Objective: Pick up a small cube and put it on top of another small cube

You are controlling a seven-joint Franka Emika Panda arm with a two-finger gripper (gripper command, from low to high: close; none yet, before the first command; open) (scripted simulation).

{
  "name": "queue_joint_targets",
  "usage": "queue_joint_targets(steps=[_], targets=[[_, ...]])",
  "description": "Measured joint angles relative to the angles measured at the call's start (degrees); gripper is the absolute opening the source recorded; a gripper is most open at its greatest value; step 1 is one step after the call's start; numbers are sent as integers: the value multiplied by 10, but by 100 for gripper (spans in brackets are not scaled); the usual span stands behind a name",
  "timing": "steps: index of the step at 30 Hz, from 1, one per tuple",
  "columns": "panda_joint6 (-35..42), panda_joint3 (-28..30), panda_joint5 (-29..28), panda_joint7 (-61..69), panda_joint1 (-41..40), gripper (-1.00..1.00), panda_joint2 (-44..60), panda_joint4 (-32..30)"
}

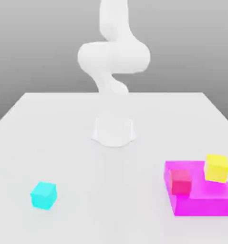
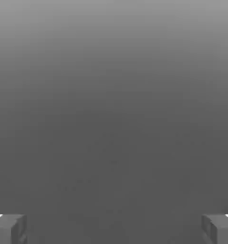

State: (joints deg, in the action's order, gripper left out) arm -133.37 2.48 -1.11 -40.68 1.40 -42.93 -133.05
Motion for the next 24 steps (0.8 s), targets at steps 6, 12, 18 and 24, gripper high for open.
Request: queue_joint_targets(steps=[6,12,18,24], targets=[[-39,63,-19,132,30,0,69,-31],[-78,128,-30,267,56,0,135,-62],[-116,192,-29,409,77,0,201,-92],[-155,255,-16,561,97,0,270,-123]])
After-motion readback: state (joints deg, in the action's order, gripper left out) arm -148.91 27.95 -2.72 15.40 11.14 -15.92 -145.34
